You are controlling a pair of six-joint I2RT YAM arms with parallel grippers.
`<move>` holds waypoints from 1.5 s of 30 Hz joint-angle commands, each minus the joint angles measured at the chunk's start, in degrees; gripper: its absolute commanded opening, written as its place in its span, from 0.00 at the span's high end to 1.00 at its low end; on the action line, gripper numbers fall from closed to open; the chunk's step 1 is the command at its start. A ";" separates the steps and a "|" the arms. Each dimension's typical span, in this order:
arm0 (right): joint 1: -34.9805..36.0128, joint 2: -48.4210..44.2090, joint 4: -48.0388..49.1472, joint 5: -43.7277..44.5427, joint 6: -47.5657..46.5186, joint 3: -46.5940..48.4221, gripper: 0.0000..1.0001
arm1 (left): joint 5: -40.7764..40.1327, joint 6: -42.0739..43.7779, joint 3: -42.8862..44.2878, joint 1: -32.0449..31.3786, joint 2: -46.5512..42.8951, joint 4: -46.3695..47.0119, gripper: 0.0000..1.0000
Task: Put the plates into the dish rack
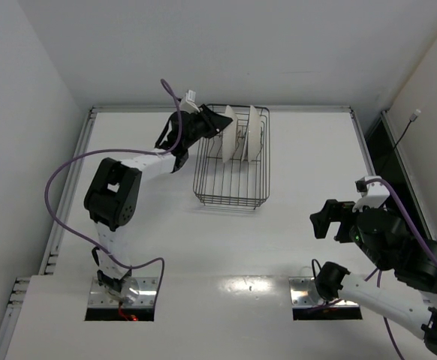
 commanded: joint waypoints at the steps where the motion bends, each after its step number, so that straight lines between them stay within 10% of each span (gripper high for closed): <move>1: 0.35 0.15 0.63 1.06 0.56 -0.37 0.01 | 1.54 -0.69 5.84 -0.95 -0.30 9.20 0.78; 6: 0.35 0.15 1.16 0.53 0.03 -0.37 0.01 | 2.06 0.01 8.57 -2.09 0.23 6.47 0.51; 12: 0.35 0.15 1.16 0.53 0.03 -0.37 0.01 | 2.59 1.86 10.15 -2.62 -0.91 3.40 0.43; 45: 0.35 0.68 2.22 0.00 -1.02 -0.90 0.01 | 1.10 23.56 16.59 -5.61 -2.75 -25.96 0.40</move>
